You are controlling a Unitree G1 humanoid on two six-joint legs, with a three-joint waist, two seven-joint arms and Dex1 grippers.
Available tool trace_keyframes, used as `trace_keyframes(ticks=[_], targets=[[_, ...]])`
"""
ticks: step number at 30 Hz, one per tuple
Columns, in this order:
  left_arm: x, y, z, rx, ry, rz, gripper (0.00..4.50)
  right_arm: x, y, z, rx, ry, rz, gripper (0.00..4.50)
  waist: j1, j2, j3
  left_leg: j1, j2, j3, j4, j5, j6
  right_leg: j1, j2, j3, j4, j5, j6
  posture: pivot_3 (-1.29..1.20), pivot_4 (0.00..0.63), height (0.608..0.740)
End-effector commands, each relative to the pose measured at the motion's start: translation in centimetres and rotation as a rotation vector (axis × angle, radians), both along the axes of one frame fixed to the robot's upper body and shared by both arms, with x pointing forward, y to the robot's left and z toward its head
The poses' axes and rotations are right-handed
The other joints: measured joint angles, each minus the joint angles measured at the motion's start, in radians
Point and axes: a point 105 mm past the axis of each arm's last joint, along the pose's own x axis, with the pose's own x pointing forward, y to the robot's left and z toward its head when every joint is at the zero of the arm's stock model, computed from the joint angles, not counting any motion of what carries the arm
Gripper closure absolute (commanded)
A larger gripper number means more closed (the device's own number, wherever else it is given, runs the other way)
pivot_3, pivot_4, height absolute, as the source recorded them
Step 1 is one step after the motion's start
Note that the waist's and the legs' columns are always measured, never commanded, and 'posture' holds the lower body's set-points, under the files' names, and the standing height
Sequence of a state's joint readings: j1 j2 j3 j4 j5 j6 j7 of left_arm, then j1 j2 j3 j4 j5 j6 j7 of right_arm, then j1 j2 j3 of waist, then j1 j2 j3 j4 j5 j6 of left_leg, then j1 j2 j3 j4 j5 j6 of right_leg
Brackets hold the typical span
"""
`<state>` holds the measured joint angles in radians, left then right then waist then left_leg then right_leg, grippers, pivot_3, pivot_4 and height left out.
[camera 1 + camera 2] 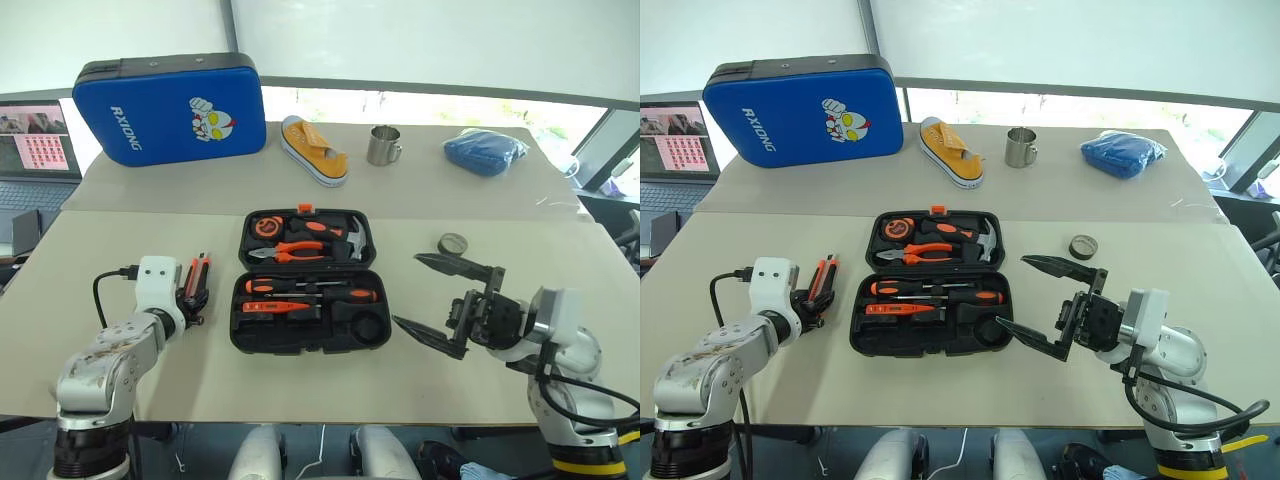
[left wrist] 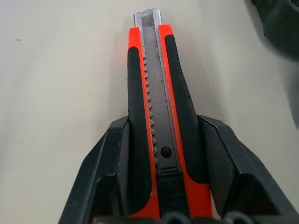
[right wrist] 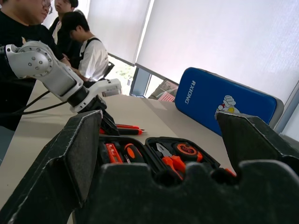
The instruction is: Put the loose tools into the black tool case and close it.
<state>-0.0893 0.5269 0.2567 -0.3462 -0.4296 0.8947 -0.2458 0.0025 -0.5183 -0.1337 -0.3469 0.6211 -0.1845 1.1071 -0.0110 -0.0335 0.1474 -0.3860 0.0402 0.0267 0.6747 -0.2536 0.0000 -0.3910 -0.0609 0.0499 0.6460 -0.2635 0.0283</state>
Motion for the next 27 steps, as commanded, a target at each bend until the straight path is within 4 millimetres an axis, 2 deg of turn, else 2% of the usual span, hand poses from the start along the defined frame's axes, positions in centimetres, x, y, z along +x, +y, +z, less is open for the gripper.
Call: trace_keyframes(ticks=[1, 3, 5, 7, 11, 14, 18, 21, 27], targets=[[0.2, 1.5, 5.5, 0.143, -0.259, -0.241, 2.77, -0.6, -0.7, 1.1, -0.020, -0.036, -0.013, 0.00, -0.001, -0.002, 0.001, -0.001, 0.000, 0.000, 0.000, 0.000, 0.000, -0.001, 0.000, 0.000, 0.000, 0.000, 0.000, 0.00, 0.150, 0.740], [-0.8, -0.1, 7.1, 0.113, -0.319, -0.509, 2.77, -1.3, -0.9, 0.7, -0.096, 0.017, 0.030, 0.00, 0.000, -0.001, 0.002, -0.003, 0.001, 0.001, 0.000, 0.000, 0.000, -0.004, 0.001, 0.000, 0.000, 0.000, -0.001, 0.00, 0.150, 0.740], [-2.2, -3.0, 7.8, 0.083, -0.293, -0.802, 2.77, -1.5, -1.6, 0.9, -0.120, 0.064, 0.014, 0.00, 0.003, 0.000, 0.002, -0.004, 0.001, 0.003, -0.001, 0.000, 0.000, -0.006, -0.001, 0.000, 0.000, 0.000, -0.002, 0.00, 0.150, 0.740], [-3.6, -5.6, 7.5, 0.070, -0.208, -1.049, 2.77, -1.9, -2.3, 0.7, -0.158, 0.089, 0.003, 0.00, 0.017, 0.001, 0.003, -0.005, 0.002, 0.006, -0.001, 0.000, 0.000, -0.005, -0.002, 0.000, -0.003, -0.001, -0.001, 0.00, 0.150, 0.740], [-4.7, -9.1, 5.9, 0.152, -0.062, -1.316, 2.77, -2.4, -2.9, 0.5, -0.175, 0.116, -0.011, 0.00, 0.022, 0.000, 0.003, -0.005, 0.000, 0.010, -0.001, 0.000, 0.000, -0.004, 0.000, -0.001, -0.004, 0.000, 0.000, 0.00, 0.150, 0.740], [-4.5, -10.9, 4.2, 0.251, 0.053, -1.353, 2.77, -2.7, -3.0, 0.3, -0.177, 0.125, -0.021, 0.00, 0.021, 0.000, 0.003, -0.006, 0.000, 0.010, -0.001, 0.000, 0.000, -0.004, 0.002, 0.000, -0.004, -0.001, 0.000, 0.00, 0.150, 0.740], [-4.0, -13.0, 2.8, 0.308, 0.079, -1.344, 2.77, -3.1, -3.3, 0.0, -0.167, 0.128, -0.054, 0.00, 0.013, 0.000, 0.003, -0.006, 0.001, 0.010, -0.001, 0.000, 0.001, -0.004, 0.004, 0.001, -0.004, -0.001, 0.001, 0.00, 0.150, 0.740], [-4.0, -13.2, 1.6, 0.363, 0.105, -1.345, 2.77, -3.6, -3.3, -0.3, -0.166, 0.135, -0.058, 0.00, 0.011, 0.000, 0.004, -0.007, 0.001, 0.010, 0.000, -0.001, 0.001, -0.005, 0.004, 0.002, -0.004, -0.001, 0.001, 0.00, 0.150, 0.740], [-4.0, -13.1, 0.8, 0.449, 0.137, -1.346, 2.77, -4.0, -3.4, -0.7, -0.157, 0.140, -0.072, 0.00, 0.014, 0.000, 0.004, -0.006, 0.001, 0.010, 0.001, -0.001, 0.001, -0.004, 0.003, 0.002, -0.003, -0.001, 0.001, 0.00, 0.150, 0.740]])
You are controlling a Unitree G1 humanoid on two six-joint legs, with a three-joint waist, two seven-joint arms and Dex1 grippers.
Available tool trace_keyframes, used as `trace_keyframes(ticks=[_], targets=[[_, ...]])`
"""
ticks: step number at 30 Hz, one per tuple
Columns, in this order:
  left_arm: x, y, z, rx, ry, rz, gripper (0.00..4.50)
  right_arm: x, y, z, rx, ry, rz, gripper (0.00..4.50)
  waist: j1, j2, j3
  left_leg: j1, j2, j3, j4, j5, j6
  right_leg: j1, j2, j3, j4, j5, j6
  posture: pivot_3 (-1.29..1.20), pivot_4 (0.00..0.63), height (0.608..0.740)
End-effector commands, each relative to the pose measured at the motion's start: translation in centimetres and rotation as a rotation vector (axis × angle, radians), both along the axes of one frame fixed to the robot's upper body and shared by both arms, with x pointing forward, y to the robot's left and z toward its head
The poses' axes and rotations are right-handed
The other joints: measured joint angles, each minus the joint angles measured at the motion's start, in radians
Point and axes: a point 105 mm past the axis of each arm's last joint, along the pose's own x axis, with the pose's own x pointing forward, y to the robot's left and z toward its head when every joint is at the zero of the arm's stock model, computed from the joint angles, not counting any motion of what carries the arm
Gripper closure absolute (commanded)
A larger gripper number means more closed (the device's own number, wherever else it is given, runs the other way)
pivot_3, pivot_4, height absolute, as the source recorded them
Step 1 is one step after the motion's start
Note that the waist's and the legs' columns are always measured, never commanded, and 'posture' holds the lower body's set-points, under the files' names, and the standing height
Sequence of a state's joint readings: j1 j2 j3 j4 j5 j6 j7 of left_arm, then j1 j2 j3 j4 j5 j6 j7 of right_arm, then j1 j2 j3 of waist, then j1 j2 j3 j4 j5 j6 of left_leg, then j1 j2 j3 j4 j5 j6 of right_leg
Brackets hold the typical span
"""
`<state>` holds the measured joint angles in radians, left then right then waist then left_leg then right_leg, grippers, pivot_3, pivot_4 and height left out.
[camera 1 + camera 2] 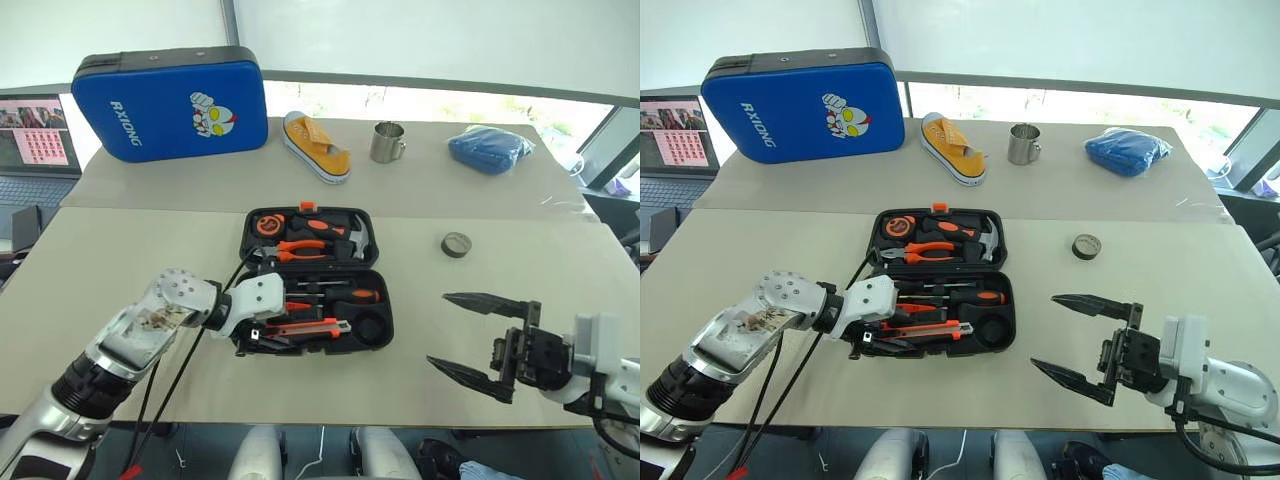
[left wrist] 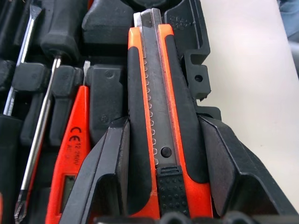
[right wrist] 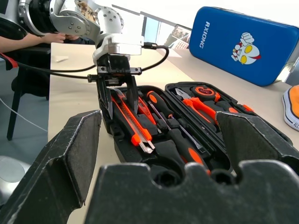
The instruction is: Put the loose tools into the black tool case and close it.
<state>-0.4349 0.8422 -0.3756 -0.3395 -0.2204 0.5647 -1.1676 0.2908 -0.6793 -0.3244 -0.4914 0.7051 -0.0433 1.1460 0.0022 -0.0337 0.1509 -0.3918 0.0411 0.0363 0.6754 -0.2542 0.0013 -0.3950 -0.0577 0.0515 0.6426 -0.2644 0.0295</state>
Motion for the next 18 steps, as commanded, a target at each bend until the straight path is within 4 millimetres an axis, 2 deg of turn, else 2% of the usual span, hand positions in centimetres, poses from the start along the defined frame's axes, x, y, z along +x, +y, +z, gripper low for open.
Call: trace_keyframes(ticks=[1, 8, 14, 18], targets=[[0.1, 0.4, -0.6, 0.078, -0.032, -0.011, 2.77, -0.4, 0.1, 0.9, -0.006, -0.064, -0.001, 0.00, 0.001, 0.000, 0.000, 0.001, 0.000, 0.000, 0.000, 0.000, 0.000, 0.001, 0.000, 0.000, 0.000, 0.000, 0.000, 0.00, 0.150, 0.740], [-0.3, 1.5, -0.9, 0.159, -0.039, -0.055, 2.77, -0.3, -0.1, 0.7, -0.010, -0.069, -0.002, 0.00, -0.004, 0.000, 0.000, 0.002, 0.000, 0.000, 0.000, 0.000, 0.000, 0.001, 0.000, 0.000, 0.000, 0.000, 0.000, 0.00, 0.150, 0.740], [-1.0, 0.3, -1.4, 0.095, 0.001, -0.074, 2.77, 0.2, 0.1, 0.8, -0.015, -0.077, 0.006, 0.00, -0.005, 0.000, 0.000, 0.002, 0.001, 0.000, 0.000, 0.000, 0.001, 0.001, 0.001, 0.001, 0.000, 0.000, 0.000, 0.00, 0.150, 0.740], [-1.5, 0.1, -2.1, 0.093, 0.042, -0.085, 2.77, 0.4, 0.2, 0.8, -0.016, -0.078, 0.010, 0.00, 0.000, 0.000, 0.000, 0.002, 0.000, 0.000, 0.000, 0.000, 0.001, 0.002, 0.000, 0.001, 0.000, 0.000, 0.000, 0.00, 0.150, 0.740]])
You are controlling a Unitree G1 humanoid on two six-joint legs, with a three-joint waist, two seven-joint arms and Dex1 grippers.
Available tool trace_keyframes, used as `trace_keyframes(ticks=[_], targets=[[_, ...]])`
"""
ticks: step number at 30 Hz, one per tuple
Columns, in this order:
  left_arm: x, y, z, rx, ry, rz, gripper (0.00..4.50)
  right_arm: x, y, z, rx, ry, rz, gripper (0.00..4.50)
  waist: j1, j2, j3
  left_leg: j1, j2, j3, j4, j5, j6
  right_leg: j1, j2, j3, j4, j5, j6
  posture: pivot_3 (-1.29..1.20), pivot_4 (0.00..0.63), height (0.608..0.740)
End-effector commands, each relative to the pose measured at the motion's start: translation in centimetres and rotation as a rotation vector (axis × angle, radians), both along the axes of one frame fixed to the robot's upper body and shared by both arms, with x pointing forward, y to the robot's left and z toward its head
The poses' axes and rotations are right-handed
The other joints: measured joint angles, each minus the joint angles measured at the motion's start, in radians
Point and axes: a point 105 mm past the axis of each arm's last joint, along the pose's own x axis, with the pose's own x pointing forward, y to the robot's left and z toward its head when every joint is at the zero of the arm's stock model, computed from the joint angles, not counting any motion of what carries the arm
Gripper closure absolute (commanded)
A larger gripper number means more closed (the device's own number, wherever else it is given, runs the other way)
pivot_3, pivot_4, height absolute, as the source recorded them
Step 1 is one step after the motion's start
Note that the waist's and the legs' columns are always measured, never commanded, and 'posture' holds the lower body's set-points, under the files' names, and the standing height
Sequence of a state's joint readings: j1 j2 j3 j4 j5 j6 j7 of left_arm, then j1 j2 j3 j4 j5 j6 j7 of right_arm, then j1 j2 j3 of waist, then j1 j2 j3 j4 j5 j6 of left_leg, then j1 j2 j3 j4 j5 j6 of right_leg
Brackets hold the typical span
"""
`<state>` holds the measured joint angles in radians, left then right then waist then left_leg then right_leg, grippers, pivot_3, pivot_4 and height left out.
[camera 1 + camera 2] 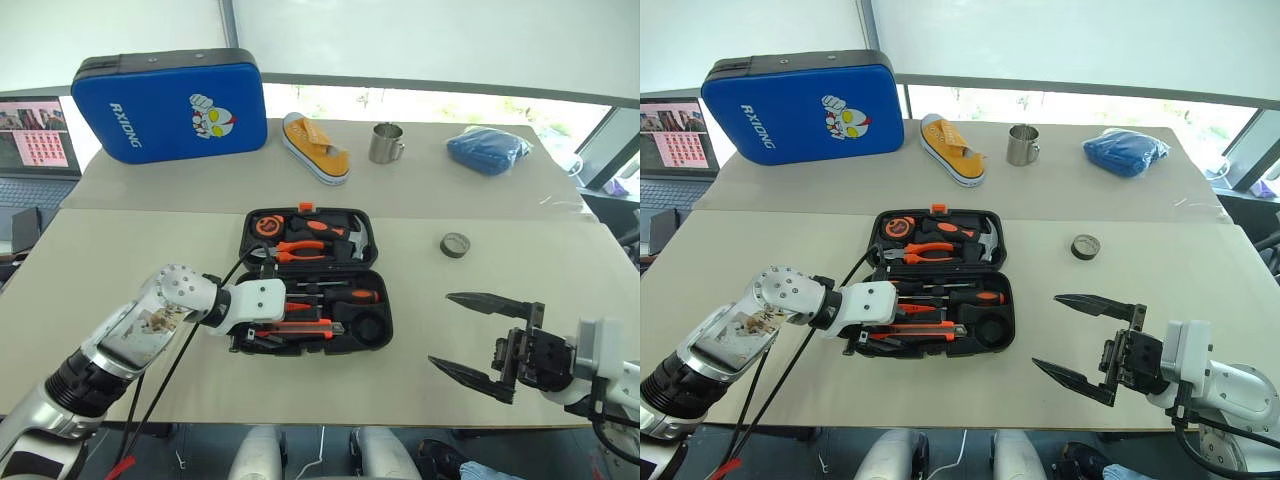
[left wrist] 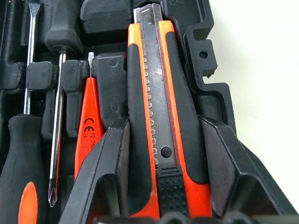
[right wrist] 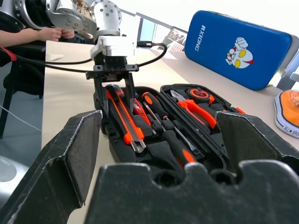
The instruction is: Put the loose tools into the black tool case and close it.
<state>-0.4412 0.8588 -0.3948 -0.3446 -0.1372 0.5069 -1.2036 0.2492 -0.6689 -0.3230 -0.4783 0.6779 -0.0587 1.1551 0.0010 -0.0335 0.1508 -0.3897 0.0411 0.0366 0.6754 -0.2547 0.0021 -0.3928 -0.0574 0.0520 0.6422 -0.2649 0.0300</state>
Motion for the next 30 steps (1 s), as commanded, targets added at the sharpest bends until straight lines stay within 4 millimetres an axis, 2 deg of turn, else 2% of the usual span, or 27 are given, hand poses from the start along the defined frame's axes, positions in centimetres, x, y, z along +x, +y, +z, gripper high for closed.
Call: trace_keyframes(ticks=[1, 2, 4, 7, 9, 10, 14, 17, 20, 22, 30], targets=[[-1.6, -0.3, -2.0, 0.018, 0.108, -0.032, 2.77, 0.0, 0.1, 0.4, 0.001, -0.033, 0.009, 0.00, 0.002, 0.000, 0.000, 0.000, 0.000, 0.000, 0.000, 0.000, 0.000, 0.000, 0.000, 0.000, 0.000, 0.000, 0.000, 0.00, 0.150, 0.740], [-1.6, -0.2, -2.1, 0.014, 0.116, -0.026, 2.77, 0.0, 0.2, 0.4, 0.001, -0.033, 0.009, 0.00, 0.002, 0.000, 0.000, 0.000, 0.000, 0.000, 0.000, 0.000, 0.000, 0.000, 0.000, 0.000, 0.000, 0.000, 0.000, 0.00, 0.150, 0.740], [-1.7, 0.0, -2.2, 0.025, 0.103, -0.053, 1.76, 0.1, 0.3, 0.4, 0.003, -0.034, 0.011, 0.00, 0.003, 0.000, 0.000, 0.000, 0.000, 0.000, 0.000, -0.001, 0.001, 0.001, 0.000, 0.000, 0.000, 0.000, 0.000, 0.00, 0.150, 0.740], [-1.2, 0.5, -1.9, 0.030, 0.059, -0.067, 0.74, 0.2, 0.4, 0.5, 0.006, -0.037, 0.014, 0.00, -0.001, 0.000, 0.000, 0.001, 0.000, 0.000, 0.000, -0.001, 0.002, 0.001, 0.000, 0.001, 0.000, 0.000, 0.000, 0.00, 0.150, 0.740], [-0.5, 0.2, -0.9, -0.031, 0.029, -0.057, 0.14, 0.3, 0.5, 0.5, 0.007, -0.038, 0.016, 0.00, -0.004, 0.000, 0.000, 0.001, 0.000, 0.000, 0.000, -0.001, 0.002, 0.001, 0.000, 0.001, 0.000, 0.000, 0.000, 0.00, 0.150, 0.740], [-0.1, 0.1, -0.3, -0.064, 0.016, -0.048, 0.01, 0.3, 0.5, 0.5, 0.008, -0.038, 0.017, 0.00, -0.004, 0.000, 0.000, 0.001, 0.000, 0.000, 0.000, -0.001, 0.002, 0.001, 0.000, 0.001, 0.000, 0.000, 0.000, 0.00, 0.150, 0.740], [0.2, -1.1, 3.2, -0.285, 0.016, -0.056, 0.01, 0.4, 0.6, 0.4, 0.012, -0.039, 0.019, 0.00, -0.002, 0.000, 0.000, -0.001, 0.000, 0.000, 0.001, -0.002, 0.003, -0.001, 0.000, 0.001, 0.000, -0.001, 0.001, 0.00, 0.150, 0.740], [0.6, -0.7, 4.3, -0.369, -0.011, -0.053, 0.01, 0.6, 0.6, 0.3, 0.014, -0.038, 0.016, 0.00, 0.000, 0.000, 0.000, -0.002, 0.000, 0.000, 0.002, -0.002, 0.003, -0.001, -0.001, 0.001, 0.001, 0.000, 0.001, 0.00, 0.150, 0.740], [1.1, -0.5, 4.7, -0.439, -0.026, -0.038, 0.77, 0.7, 0.7, 0.2, 0.019, -0.036, 0.013, 0.00, 0.000, 0.000, 0.000, -0.001, -0.001, 0.000, 0.002, -0.002, 0.003, -0.001, -0.001, 0.001, 0.001, 0.000, 0.001, 0.00, 0.150, 0.740], [0.9, -0.3, 4.3, -0.441, -0.017, -0.051, 1.55, 0.7, 0.8, 0.1, 0.023, -0.036, 0.012, 0.00, 0.000, 0.000, 0.000, -0.001, -0.001, 0.000, 0.002, -0.002, 0.003, -0.001, -0.001, 0.001, 0.001, 0.000, 0.001, 0.00, 0.150, 0.740], [0.0, -0.1, 0.6, -0.412, 0.002, -0.079, 4.43, 1.0, 1.2, 0.0, 0.030, -0.034, 0.016, 0.00, -0.001, 0.000, 0.000, -0.001, -0.001, 0.000, 0.002, -0.002, 0.003, -0.001, -0.001, 0.001, 0.002, 0.000, 0.001, 0.00, 0.150, 0.740]])
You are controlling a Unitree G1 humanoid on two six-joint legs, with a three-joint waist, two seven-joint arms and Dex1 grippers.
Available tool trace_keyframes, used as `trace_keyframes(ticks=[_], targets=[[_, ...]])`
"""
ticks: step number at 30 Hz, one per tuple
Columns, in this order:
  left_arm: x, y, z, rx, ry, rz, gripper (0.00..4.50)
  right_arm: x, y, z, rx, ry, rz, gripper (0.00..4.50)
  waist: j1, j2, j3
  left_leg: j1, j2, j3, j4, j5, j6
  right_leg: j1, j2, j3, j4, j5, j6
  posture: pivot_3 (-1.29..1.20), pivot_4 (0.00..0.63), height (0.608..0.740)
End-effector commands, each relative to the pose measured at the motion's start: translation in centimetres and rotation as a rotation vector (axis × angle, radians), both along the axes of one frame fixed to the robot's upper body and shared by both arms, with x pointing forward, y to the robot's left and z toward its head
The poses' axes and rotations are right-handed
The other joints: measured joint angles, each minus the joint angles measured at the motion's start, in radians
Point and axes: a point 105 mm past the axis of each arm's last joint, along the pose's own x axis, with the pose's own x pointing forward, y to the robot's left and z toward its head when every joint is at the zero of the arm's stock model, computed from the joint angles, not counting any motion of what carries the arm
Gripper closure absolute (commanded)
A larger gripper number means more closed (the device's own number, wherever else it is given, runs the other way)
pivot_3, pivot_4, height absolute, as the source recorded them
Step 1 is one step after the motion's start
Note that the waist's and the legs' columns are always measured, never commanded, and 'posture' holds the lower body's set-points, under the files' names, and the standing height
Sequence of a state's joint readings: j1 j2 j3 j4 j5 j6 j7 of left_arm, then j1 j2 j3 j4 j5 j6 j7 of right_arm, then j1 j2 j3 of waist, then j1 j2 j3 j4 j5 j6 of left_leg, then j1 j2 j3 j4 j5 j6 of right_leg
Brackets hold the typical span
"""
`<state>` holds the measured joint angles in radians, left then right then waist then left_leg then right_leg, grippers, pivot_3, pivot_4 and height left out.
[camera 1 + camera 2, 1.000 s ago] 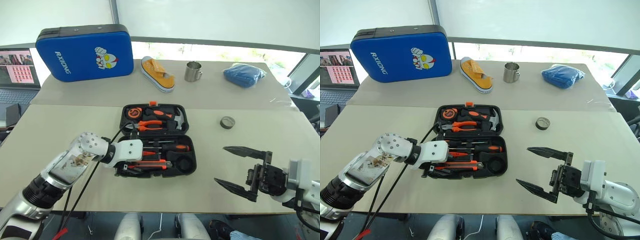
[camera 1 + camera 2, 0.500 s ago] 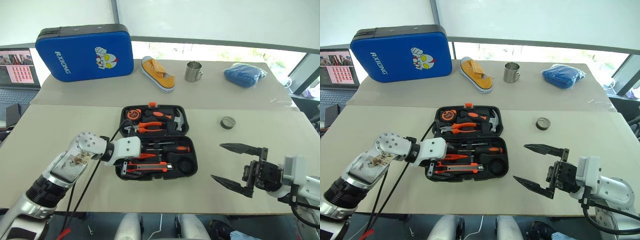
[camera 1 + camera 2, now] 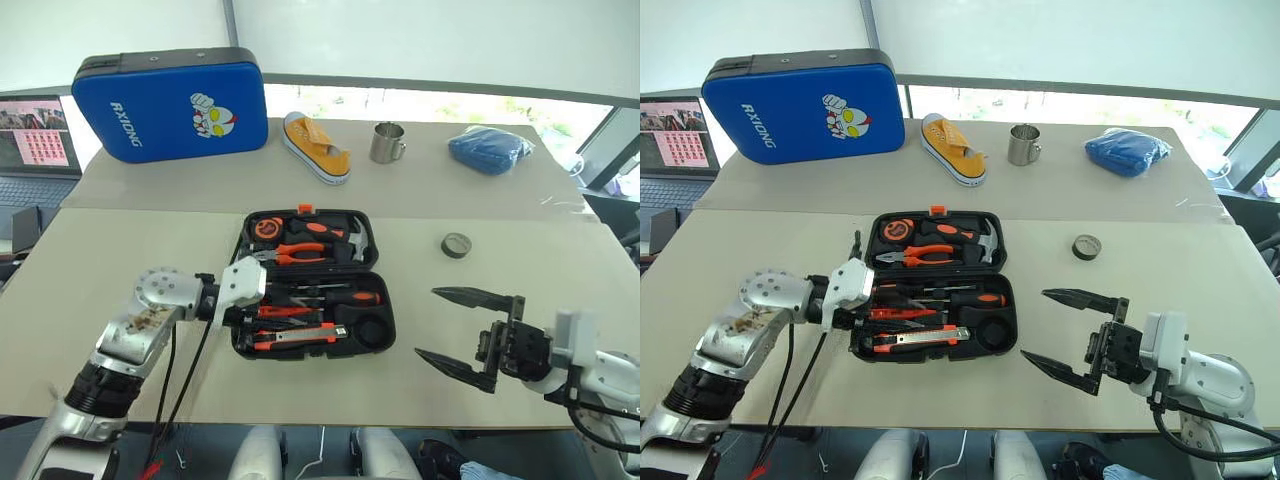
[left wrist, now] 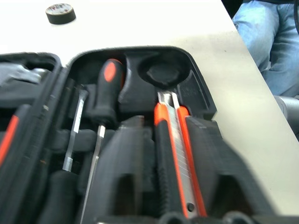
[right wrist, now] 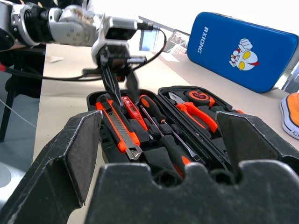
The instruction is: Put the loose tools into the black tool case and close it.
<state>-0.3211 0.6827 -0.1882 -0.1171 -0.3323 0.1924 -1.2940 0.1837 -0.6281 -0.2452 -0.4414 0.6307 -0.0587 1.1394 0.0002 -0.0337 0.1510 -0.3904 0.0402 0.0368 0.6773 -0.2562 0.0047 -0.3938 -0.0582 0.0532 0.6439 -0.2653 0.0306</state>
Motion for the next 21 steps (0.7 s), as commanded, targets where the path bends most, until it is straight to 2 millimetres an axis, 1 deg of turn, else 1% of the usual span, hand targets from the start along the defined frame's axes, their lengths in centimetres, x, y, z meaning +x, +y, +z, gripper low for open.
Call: trace_keyframes(ticks=[1, 7, 9, 11, 13, 15, 16, 17, 19, 21], targets=[[-0.3, -0.2, -0.5, 0.010, -0.037, -0.029, 4.43, 0.0, 0.1, 0.7, 0.007, -0.041, -0.001, 0.00, 0.001, 0.000, 0.000, 0.000, 0.000, 0.000, 0.000, 0.000, 0.000, 0.000, 0.000, 0.000, 0.000, 0.000, 0.000, 0.00, 0.150, 0.740], [0.2, -0.1, -3.4, 0.086, -0.014, 0.042, 4.43, 0.0, 0.4, 0.7, 0.012, -0.036, 0.008, 0.00, 0.009, 0.000, 0.000, 0.001, -0.001, 0.000, 0.000, 0.000, 0.000, 0.001, -0.001, 0.000, 0.000, 0.000, 0.000, 0.00, 0.150, 0.740], [0.2, -0.2, -4.1, 0.101, 0.022, 0.062, 4.43, 0.0, 0.4, 0.6, 0.013, -0.035, 0.009, 0.00, 0.013, 0.001, 0.000, 0.003, -0.001, 0.000, 0.000, 0.000, 0.000, 0.004, -0.001, 0.000, 0.000, 0.000, 0.000, 0.00, 0.150, 0.740], [0.5, -0.1, -5.6, 0.135, 0.088, 0.120, 4.43, 0.0, 0.4, 0.6, 0.015, -0.034, 0.009, 0.00, 0.016, 0.002, -0.001, 0.005, -0.002, 0.000, 0.000, 0.000, 0.000, 0.006, -0.002, 0.000, 0.000, 0.000, 0.001, 0.00, 0.150, 0.740], [-0.1, -0.4, -6.9, 0.160, 0.154, 0.117, 4.43, 0.0, 0.5, 0.5, 0.018, -0.032, 0.011, 0.00, 0.017, 0.005, -0.004, 0.006, -0.003, 0.000, 0.001, 0.000, 0.000, 0.008, -0.002, 0.001, 0.000, 0.000, 0.002, 0.00, 0.150, 0.740], [-0.7, -0.6, -7.6, 0.174, 0.210, 0.111, 4.43, 0.0, 0.6, 0.5, 0.023, -0.031, 0.011, 0.00, 0.015, 0.005, -0.006, 0.007, -0.004, 0.000, 0.001, 0.000, 0.000, 0.008, -0.002, 0.003, 0.000, 0.000, 0.003, 0.00, 0.150, 0.740], [-1.1, -0.5, -8.1, 0.190, 0.267, 0.126, 4.43, -0.1, 0.6, 0.5, 0.024, -0.030, 0.010, 0.00, 0.014, 0.006, -0.009, 0.007, -0.004, 0.000, 0.001, 0.000, 0.000, 0.008, -0.002, 0.003, 0.000, 0.000, 0.003, 0.00, 0.150, 0.740], [-1.4, -0.4, -8.4, 0.201, 0.311, 0.133, 4.43, -0.1, 0.6, 0.5, 0.026, -0.030, 0.009, 0.00, 0.013, 0.008, -0.011, 0.007, -0.004, 0.000, 0.001, 0.000, 0.000, 0.008, -0.002, 0.003, 0.000, 0.000, 0.003, 0.00, 0.150, 0.740], [-1.6, -0.3, -8.7, 0.217, 0.316, 0.131, 4.43, -0.2, 0.7, 0.5, 0.025, -0.030, 0.007, 0.00, 0.012, 0.009, -0.015, 0.007, -0.004, 0.000, 0.000, 0.000, 0.000, 0.008, -0.002, 0.004, 0.000, -0.001, 0.004, 0.00, 0.150, 0.740], [-1.1, -0.6, -8.0, 0.166, 0.254, 0.135, 4.43, -0.2, 0.6, 0.5, 0.027, -0.030, 0.001, 0.00, 0.010, 0.011, -0.017, 0.008, -0.004, 0.000, 0.000, 0.000, 0.000, 0.008, -0.002, 0.005, 0.000, -0.001, 0.003, 0.00, 0.150, 0.740]])
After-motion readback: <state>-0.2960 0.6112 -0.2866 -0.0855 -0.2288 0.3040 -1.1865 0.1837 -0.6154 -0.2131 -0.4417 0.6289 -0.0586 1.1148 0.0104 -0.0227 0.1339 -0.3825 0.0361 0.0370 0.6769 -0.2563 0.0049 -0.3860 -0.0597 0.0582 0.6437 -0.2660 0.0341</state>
